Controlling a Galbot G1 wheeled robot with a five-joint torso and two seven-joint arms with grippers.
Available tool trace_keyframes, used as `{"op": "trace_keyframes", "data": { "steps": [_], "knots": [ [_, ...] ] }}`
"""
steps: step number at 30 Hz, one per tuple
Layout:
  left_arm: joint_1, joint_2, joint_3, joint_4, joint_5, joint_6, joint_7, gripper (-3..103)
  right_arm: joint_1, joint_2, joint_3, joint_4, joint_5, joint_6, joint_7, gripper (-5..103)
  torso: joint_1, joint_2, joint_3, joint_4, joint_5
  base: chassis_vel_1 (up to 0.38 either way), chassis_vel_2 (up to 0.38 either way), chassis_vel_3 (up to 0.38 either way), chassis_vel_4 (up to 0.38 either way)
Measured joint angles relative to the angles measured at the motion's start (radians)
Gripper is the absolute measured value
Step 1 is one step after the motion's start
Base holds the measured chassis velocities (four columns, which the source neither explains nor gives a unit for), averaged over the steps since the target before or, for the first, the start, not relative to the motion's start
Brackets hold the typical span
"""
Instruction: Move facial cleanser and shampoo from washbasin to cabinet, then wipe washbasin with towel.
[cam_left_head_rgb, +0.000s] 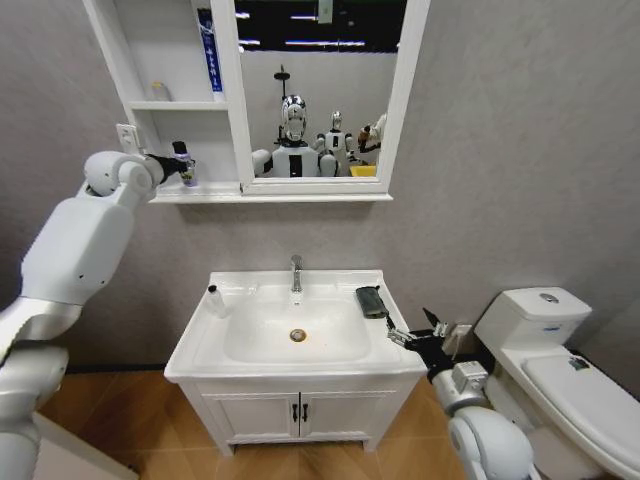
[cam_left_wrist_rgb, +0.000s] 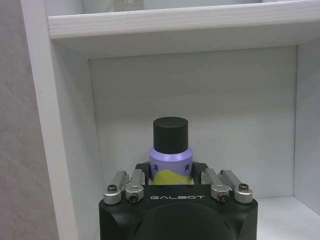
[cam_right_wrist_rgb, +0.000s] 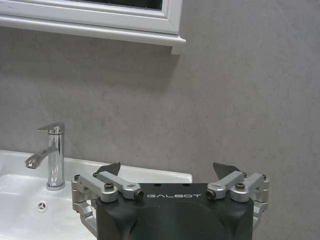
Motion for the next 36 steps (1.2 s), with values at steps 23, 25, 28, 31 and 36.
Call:
{"op": "trace_keyframes", "data": {
  "steps": [23, 25, 28, 31, 36],
  "knots": [
    [-0.026, 0.005, 0.020, 0.034, 0.034, 0.022, 0.021, 43, 0.006, -0.002, 0.006, -0.009, 0.013, 0.006, 0.002, 100, 0.000, 0.000, 0.000, 0.0000, 0.0000, 0.000, 0.000, 0.000, 0.000],
    [-0.026, 0.005, 0.021, 0.033, 0.034, 0.026, 0.019, 43, 0.007, -0.002, 0.008, -0.009, 0.014, 0.006, 0.002, 100, 0.000, 0.000, 0.000, 0.0000, 0.0000, 0.000, 0.000, 0.000, 0.000],
    [-0.029, 0.004, 0.022, 0.032, 0.033, 0.031, 0.010, 42, 0.008, -0.003, 0.012, -0.009, 0.015, 0.006, 0.002, 100, 0.000, 0.000, 0.000, 0.0000, 0.0000, 0.000, 0.000, 0.000, 0.000],
    [-0.033, 0.003, 0.022, 0.032, 0.031, 0.038, 0.002, 58, 0.007, -0.003, 0.013, -0.009, 0.016, 0.006, -0.001, 100, 0.000, 0.000, 0.000, 0.0000, 0.0001, 0.000, 0.000, 0.000, 0.000],
    [-0.033, 0.005, 0.020, 0.032, 0.027, 0.042, 0.001, 74, 0.007, -0.001, 0.013, -0.008, 0.016, 0.006, -0.009, 100, 0.000, 0.000, 0.000, 0.0000, 0.0000, 0.000, 0.000, 0.000, 0.000]
  ]
}}
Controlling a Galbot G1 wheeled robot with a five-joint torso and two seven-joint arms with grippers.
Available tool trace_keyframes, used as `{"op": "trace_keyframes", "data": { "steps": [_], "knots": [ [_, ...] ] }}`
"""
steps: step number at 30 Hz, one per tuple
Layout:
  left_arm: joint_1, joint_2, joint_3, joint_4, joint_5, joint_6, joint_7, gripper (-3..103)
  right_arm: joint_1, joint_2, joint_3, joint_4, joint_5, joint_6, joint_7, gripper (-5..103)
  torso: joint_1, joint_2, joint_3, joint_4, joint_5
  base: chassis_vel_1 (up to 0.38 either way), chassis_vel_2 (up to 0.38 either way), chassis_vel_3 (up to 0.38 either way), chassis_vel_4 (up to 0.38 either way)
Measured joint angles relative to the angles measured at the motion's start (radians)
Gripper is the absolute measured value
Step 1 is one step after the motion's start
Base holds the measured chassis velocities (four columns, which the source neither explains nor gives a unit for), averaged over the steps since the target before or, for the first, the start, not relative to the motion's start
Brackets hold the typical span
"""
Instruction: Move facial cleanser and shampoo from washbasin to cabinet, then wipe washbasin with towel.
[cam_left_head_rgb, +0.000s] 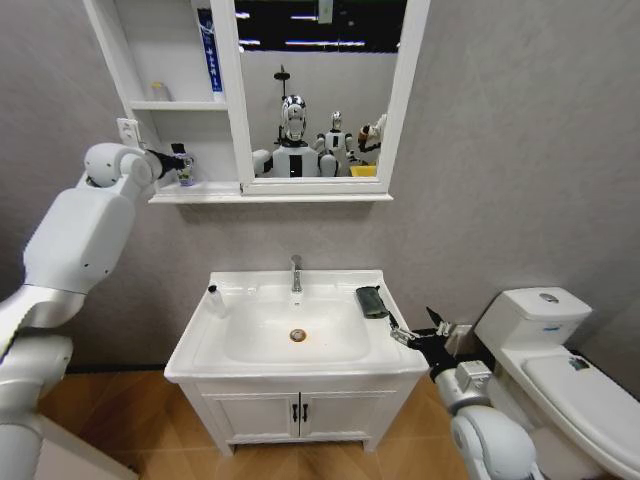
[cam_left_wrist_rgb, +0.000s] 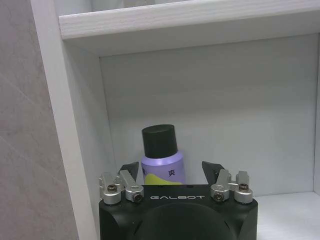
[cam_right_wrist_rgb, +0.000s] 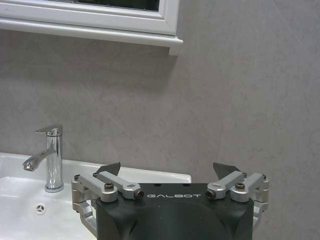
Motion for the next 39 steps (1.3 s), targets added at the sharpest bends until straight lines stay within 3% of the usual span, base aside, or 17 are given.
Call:
{"op": "trace_keyframes", "data": {
  "steps": [7, 11, 21, 24, 25, 28, 29, 30, 31, 32, 33, 35, 39],
  "knots": [
    [0.006, 0.021, -0.005, -0.028, -0.017, 0.003, -0.015, 98, 0.000, -0.002, 0.000, 0.003, 0.001, 0.000, -0.001, 100, 0.000, 0.000, 0.000, -0.0001, 0.0000, 0.000, 0.000, 0.000, 0.000],
    [0.022, 0.043, -0.014, -0.072, -0.039, 0.006, -0.044, 100, 0.000, -0.002, -0.001, 0.006, 0.002, 0.000, -0.001, 100, 0.000, 0.000, 0.000, 0.0000, -0.0001, 0.000, 0.000, 0.000, 0.000],
    [0.177, 0.182, -0.118, -0.356, -0.149, 0.015, -0.135, 100, 0.010, 0.005, -0.008, -0.003, 0.003, -0.010, -0.009, 100, 0.000, 0.000, 0.000, -0.0002, 0.0000, 0.000, 0.000, 0.000, 0.000],
    [0.358, 0.264, -0.226, -0.530, -0.226, 0.016, -0.192, 100, 0.013, 0.007, -0.008, -0.005, 0.008, -0.015, -0.007, 100, 0.000, 0.000, 0.000, 0.0001, -0.0010, 0.000, 0.000, 0.000, 0.000],
    [0.358, 0.264, -0.226, -0.530, -0.226, 0.016, -0.192, 100, 0.013, 0.007, -0.008, -0.005, 0.008, -0.015, -0.007, 100, 0.000, 0.000, 0.000, 0.0001, -0.0010, 0.000, 0.000, 0.000, 0.000],
    [0.642, 0.326, -0.368, -0.734, -0.242, -0.064, -0.262, 100, 0.011, 0.008, -0.001, -0.007, 0.012, -0.014, -0.006, 100, -0.001, 0.001, -0.001, 0.0007, 0.0017, 0.000, 0.000, 0.000, 0.000],
    [0.642, 0.326, -0.368, -0.734, -0.242, -0.064, -0.262, 100, 0.011, 0.008, -0.001, -0.007, 0.012, -0.014, -0.006, 100, -0.001, 0.001, -0.001, 0.0007, 0.0017, 0.000, 0.000, 0.000, 0.000],
    [0.758, 0.312, -0.411, -0.770, -0.225, -0.102, -0.281, 100, 0.002, 0.011, 0.005, -0.007, 0.012, -0.010, -0.005, 100, 0.000, 0.000, 0.000, 0.0009, -0.0017, 0.000, 0.000, 0.000, 0.000],
    [0.833, 0.286, -0.437, -0.789, -0.198, -0.130, -0.283, 100, -0.006, 0.016, 0.009, -0.005, 0.012, -0.005, -0.004, 100, 0.000, 0.000, 0.000, 0.0005, -0.0018, 0.000, 0.000, 0.000, 0.000],
    [0.833, 0.286, -0.437, -0.789, -0.198, -0.130, -0.283, 100, -0.006, 0.016, 0.009, -0.005, 0.012, -0.005, -0.004, 100, 0.000, 0.000, 0.000, 0.0005, -0.0018, 0.000, 0.000, 0.000, 0.000],
    [0.907, 0.250, -0.453, -0.800, -0.133, -0.171, -0.270, 100, -0.018, 0.022, 0.015, -0.002, 0.011, 0.001, -0.001, 100, 0.000, 0.000, 0.000, 0.0002, 0.0004, 0.000, 0.000, 0.000, 0.000],
    [0.999, 0.198, -0.471, -0.812, -0.037, -0.219, -0.243, 100, -0.027, 0.025, 0.018, 0.004, 0.011, 0.003, 0.003, 100, 0.000, 0.000, 0.000, -0.0006, 0.0000, 0.000, 0.000, 0.000, 0.000],
    [1.136, 0.128, -0.486, -0.815, 0.076, -0.242, -0.228, 100, -0.027, 0.016, 0.025, 0.010, 0.020, 0.004, 0.009, 100, 0.000, 0.000, 0.000, 0.0000, 0.0001, 0.000, 0.000, 0.000, 0.000]
  ]
}}
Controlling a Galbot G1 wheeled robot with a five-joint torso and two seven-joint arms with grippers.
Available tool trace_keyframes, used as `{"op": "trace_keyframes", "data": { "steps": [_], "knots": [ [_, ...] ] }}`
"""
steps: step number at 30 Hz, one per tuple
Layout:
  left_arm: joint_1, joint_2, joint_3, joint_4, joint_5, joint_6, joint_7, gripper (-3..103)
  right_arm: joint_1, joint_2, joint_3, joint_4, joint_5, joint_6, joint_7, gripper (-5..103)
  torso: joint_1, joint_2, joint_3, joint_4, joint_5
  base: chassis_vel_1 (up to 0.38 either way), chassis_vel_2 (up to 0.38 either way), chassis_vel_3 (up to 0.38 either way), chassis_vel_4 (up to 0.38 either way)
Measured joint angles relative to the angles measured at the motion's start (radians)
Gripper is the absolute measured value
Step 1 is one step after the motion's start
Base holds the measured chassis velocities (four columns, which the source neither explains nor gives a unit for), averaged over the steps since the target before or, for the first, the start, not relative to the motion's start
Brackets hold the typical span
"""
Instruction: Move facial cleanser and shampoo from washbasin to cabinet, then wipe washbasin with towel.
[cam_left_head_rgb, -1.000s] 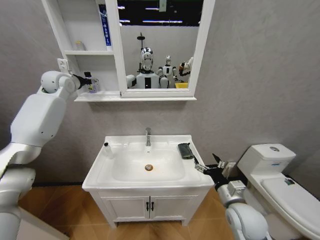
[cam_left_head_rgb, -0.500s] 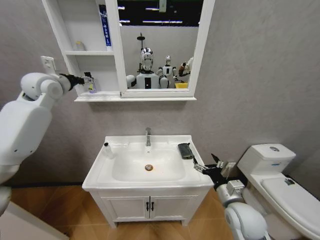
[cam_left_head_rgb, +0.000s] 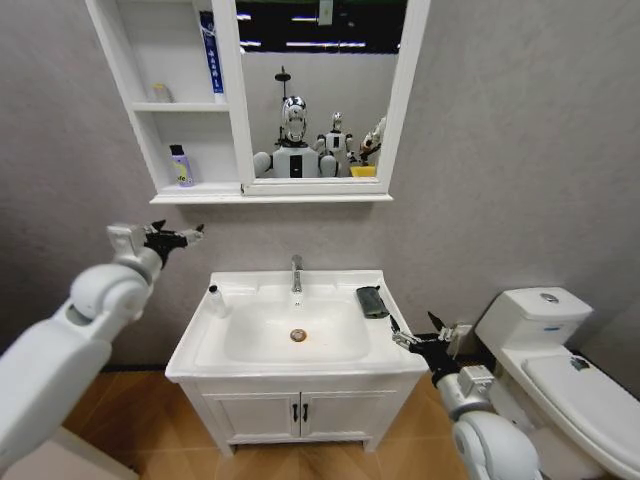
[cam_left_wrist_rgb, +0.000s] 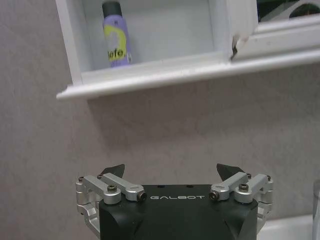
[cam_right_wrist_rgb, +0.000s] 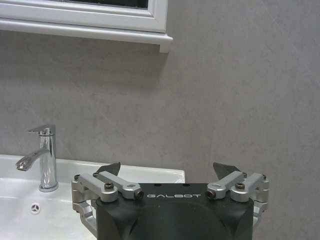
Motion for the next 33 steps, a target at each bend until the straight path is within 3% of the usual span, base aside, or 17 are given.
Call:
{"op": "trace_keyframes", "data": {
  "steps": [2, 4, 5, 7, 11, 17, 24, 33],
  "knots": [
    [0.029, -0.019, -0.007, 0.009, 0.036, -0.015, 0.010, 100, 0.000, -0.003, 0.004, 0.000, 0.003, 0.000, 0.002, 100, 0.000, 0.000, 0.000, 0.0000, 0.0000, 0.000, 0.000, 0.000, 0.000],
    [0.107, -0.077, -0.038, 0.046, 0.132, -0.077, 0.052, 100, -0.002, -0.007, 0.011, -0.001, 0.008, 0.001, 0.003, 100, 0.000, 0.000, 0.000, 0.0000, 0.0000, 0.000, 0.000, 0.000, 0.000],
    [0.107, -0.077, -0.038, 0.046, 0.132, -0.077, 0.052, 100, -0.002, -0.007, 0.011, -0.001, 0.008, 0.001, 0.003, 100, 0.000, 0.000, 0.000, 0.0000, 0.0000, 0.000, 0.000, 0.000, 0.000],
    [0.172, -0.137, -0.074, 0.059, 0.202, -0.111, 0.087, 100, -0.006, -0.005, 0.011, -0.006, 0.007, 0.007, 0.004, 100, 0.000, 0.000, 0.000, 0.0001, -0.0002, 0.000, 0.000, 0.000, 0.000],
    [0.216, -0.185, -0.089, 0.058, 0.240, -0.127, 0.099, 100, -0.004, -0.001, 0.003, -0.013, 0.001, 0.011, 0.004, 100, 0.000, 0.000, 0.000, 0.0001, -0.0001, 0.000, 0.000, 0.000, 0.000],
    [0.270, -0.269, -0.061, 0.113, 0.314, -0.206, 0.152, 100, 0.020, -0.003, -0.011, -0.018, -0.005, -0.001, 0.025, 100, 0.000, 0.000, 0.000, 0.0002, 0.0000, 0.000, 0.000, 0.000, 0.000],
    [0.224, -0.311, -0.015, 0.208, 0.360, -0.225, 0.156, 100, 0.016, -0.008, -0.009, -0.013, 0.000, -0.008, 0.039, 100, 0.000, 0.000, 0.000, -0.0001, -0.0001, 0.000, 0.000, 0.000, 0.000],
    [0.176, -0.310, -0.006, 0.299, 0.373, -0.221, 0.173, 100, 0.020, -0.002, -0.011, -0.013, 0.003, -0.008, 0.044, 100, 0.000, 0.000, 0.000, 0.0000, -0.0001, 0.000, 0.000, 0.000, 0.000]
  ]
}}
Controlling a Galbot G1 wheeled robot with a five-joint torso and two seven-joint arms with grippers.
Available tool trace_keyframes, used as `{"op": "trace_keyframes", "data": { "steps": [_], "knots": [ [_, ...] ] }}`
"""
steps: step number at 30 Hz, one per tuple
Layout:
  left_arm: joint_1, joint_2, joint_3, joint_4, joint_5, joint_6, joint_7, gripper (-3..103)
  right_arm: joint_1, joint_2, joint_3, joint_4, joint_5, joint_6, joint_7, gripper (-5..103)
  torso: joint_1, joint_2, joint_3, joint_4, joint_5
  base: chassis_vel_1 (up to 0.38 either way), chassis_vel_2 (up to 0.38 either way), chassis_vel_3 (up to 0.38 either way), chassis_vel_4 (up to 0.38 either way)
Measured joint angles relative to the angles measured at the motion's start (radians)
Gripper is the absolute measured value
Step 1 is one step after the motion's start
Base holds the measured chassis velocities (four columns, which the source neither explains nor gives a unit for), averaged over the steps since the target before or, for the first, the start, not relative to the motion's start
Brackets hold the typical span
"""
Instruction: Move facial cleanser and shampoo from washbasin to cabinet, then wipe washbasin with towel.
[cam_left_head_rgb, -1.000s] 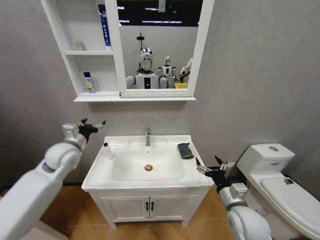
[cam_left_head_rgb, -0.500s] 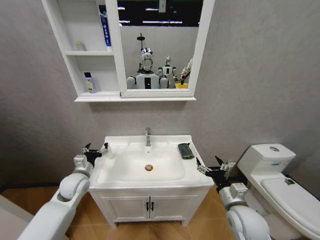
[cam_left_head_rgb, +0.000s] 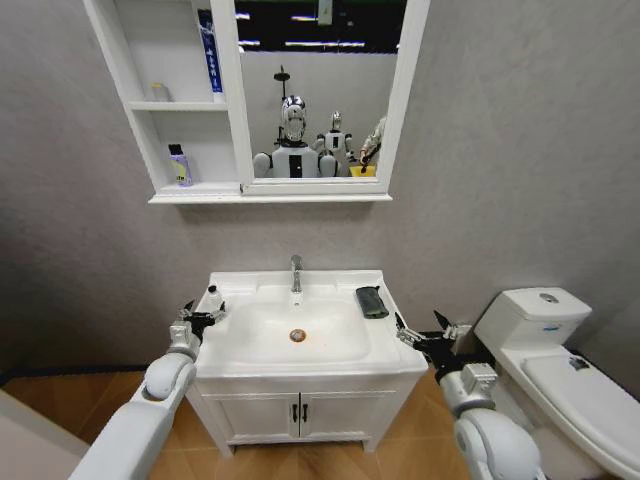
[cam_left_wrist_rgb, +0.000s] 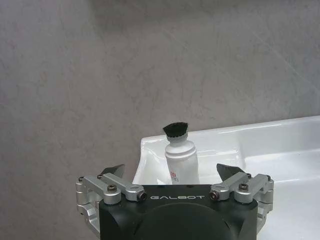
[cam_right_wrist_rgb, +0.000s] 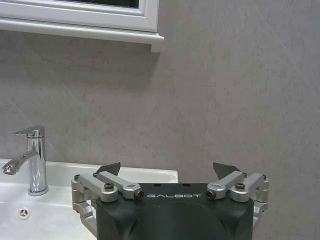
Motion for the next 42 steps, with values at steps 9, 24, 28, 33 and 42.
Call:
{"op": "trace_keyframes", "data": {
  "steps": [9, 24, 28, 33, 42],
  "knots": [
    [-0.026, -0.014, 0.015, 0.033, -0.004, 0.012, 0.000, 100, 0.016, -0.009, -0.008, -0.009, -0.001, -0.002, 0.000, 100, 0.000, 0.000, 0.000, 0.0000, 0.0000, 0.000, 0.000, 0.000, 0.000],
    [-0.074, -0.053, 0.029, 0.087, -0.007, 0.011, -0.017, 100, 0.018, -0.021, -0.003, -0.019, 0.011, -0.003, 0.001, 100, 0.000, 0.000, 0.000, 0.0000, 0.0000, 0.000, 0.000, 0.000, 0.000],
    [-0.074, -0.068, 0.028, 0.100, -0.014, -0.003, -0.008, 100, 0.023, -0.028, -0.003, -0.022, 0.014, -0.003, 0.001, 100, 0.000, 0.000, 0.000, 0.0001, 0.0000, 0.000, 0.000, 0.000, 0.000],
    [-0.074, -0.087, 0.028, 0.124, -0.013, -0.046, 0.021, 100, 0.029, -0.030, -0.006, -0.023, 0.015, -0.004, 0.001, 100, 0.000, 0.000, 0.000, 0.0000, -0.0001, 0.000, 0.000, 0.000, 0.000],
    [-0.104, -0.119, 0.029, 0.176, -0.002, -0.119, 0.027, 100, 0.029, -0.031, -0.006, -0.023, 0.015, -0.006, -0.002, 100, 0.000, 0.000, 0.000, 0.0000, 0.0000, 0.000, 0.000, 0.000, 0.000]
  ]
}}
